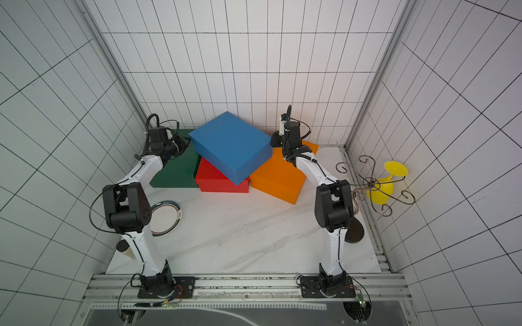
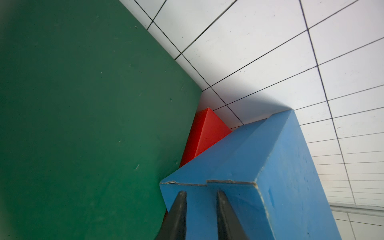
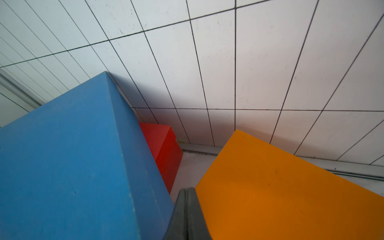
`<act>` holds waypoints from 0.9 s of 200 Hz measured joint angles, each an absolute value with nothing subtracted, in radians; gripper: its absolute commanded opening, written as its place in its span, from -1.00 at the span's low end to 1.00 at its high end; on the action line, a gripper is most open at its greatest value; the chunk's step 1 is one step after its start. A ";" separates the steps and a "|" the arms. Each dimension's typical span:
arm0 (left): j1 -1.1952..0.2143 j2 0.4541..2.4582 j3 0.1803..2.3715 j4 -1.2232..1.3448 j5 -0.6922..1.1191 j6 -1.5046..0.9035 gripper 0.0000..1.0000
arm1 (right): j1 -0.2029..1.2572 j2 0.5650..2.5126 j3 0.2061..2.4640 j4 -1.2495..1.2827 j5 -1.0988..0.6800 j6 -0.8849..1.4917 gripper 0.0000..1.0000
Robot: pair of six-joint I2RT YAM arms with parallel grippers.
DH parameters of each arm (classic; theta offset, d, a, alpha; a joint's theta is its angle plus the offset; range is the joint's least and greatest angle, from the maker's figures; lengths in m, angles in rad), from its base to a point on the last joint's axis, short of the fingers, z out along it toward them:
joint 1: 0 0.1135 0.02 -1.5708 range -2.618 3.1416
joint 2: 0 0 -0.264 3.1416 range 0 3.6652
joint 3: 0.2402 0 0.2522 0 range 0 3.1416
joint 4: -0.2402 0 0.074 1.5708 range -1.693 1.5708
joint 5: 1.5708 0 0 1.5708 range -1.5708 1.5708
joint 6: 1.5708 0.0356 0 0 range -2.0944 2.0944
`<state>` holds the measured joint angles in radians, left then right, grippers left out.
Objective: Stack the shoeboxes
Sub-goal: Adjust the shoebox at the center of the board.
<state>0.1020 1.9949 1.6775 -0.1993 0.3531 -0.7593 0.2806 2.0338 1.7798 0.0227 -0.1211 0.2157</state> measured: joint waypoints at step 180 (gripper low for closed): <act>0.106 1.696 1.399 -0.254 0.456 -0.781 0.58 | 0.379 1.660 1.415 0.067 -0.308 0.328 -1.00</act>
